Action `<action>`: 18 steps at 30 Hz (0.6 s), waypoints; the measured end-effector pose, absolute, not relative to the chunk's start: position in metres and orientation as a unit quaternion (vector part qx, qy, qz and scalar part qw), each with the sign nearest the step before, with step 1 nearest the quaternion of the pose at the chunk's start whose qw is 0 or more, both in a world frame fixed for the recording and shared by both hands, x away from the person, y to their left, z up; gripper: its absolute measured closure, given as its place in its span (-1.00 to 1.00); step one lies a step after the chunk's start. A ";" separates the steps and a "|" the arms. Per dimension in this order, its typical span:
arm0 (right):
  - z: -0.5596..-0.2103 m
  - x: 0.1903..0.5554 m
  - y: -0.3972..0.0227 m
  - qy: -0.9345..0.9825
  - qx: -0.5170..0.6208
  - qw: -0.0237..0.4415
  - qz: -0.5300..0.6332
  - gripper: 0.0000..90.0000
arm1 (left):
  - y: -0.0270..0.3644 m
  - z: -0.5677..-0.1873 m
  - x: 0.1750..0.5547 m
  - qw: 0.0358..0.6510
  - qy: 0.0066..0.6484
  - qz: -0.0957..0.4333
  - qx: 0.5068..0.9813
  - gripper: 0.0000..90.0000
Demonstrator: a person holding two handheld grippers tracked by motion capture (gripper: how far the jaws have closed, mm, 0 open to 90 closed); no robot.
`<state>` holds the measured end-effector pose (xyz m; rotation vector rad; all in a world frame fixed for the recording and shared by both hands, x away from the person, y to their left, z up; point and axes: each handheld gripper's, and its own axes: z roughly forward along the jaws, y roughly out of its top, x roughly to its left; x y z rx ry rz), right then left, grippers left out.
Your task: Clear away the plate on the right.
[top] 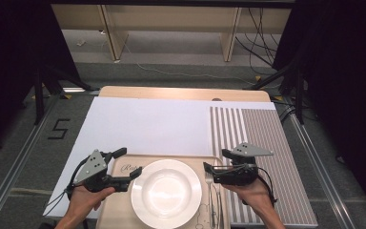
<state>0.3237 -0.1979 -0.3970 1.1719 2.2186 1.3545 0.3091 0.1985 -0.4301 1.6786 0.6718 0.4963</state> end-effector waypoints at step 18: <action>-0.401 0.312 -0.211 0.761 0.421 0.149 0.471 -0.64 | 0.199 -0.430 0.309 0.596 0.288 0.214 0.718 -0.64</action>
